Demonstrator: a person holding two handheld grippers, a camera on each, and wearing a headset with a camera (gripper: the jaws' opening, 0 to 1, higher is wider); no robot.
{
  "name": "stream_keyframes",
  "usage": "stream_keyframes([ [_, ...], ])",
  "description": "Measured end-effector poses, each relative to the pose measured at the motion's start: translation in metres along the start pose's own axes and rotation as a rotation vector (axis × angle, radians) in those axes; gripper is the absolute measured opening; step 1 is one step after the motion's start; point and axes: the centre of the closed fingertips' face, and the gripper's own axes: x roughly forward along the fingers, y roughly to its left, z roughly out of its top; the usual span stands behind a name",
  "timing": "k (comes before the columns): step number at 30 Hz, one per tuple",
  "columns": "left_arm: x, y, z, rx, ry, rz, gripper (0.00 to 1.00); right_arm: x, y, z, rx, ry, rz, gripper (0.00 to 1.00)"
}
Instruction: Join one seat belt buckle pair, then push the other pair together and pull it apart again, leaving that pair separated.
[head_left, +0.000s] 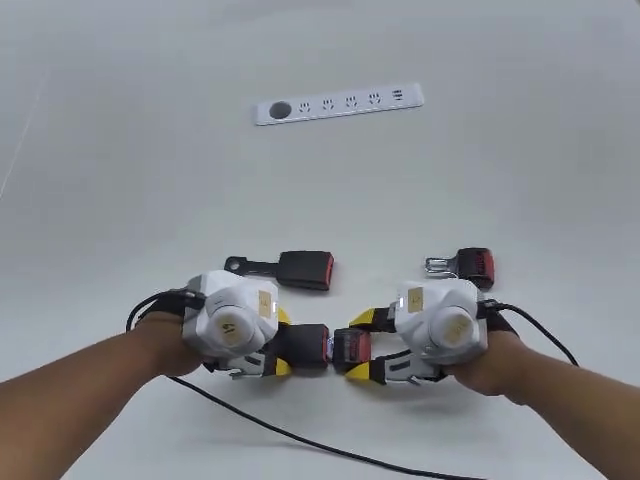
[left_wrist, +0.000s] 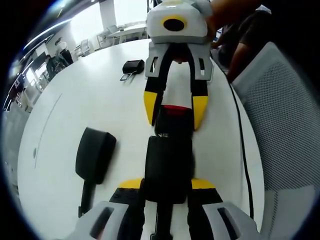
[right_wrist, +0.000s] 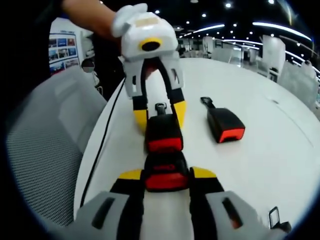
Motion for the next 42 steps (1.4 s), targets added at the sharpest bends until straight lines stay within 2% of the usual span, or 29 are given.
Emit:
stream_keyframes([
  [13, 0.0, 0.0004, 0.0014, 0.03, -0.012, -0.014, 0.33, -0.0017, 0.0003, -0.0016, -0.014, 0.028, -0.005, 0.34],
  [20, -0.0011, 0.0008, 0.0004, 0.044, -0.037, -0.025, 0.33, -0.0037, 0.0008, -0.0029, -0.036, 0.035, -0.016, 0.33],
  [31, -0.0031, 0.0015, -0.0014, 0.039, -0.1, -0.04, 0.32, -0.0061, 0.0015, -0.0037, -0.049, -0.001, -0.056, 0.33],
  [35, -0.0036, 0.001, -0.0017, 0.039, -0.124, -0.04, 0.32, -0.0061, 0.0018, -0.003, -0.076, -0.004, -0.066, 0.33],
  [42, -0.0037, 0.0003, -0.0016, 0.049, -0.137, -0.049, 0.32, -0.0069, 0.0011, -0.0025, -0.074, -0.015, -0.07, 0.32],
])
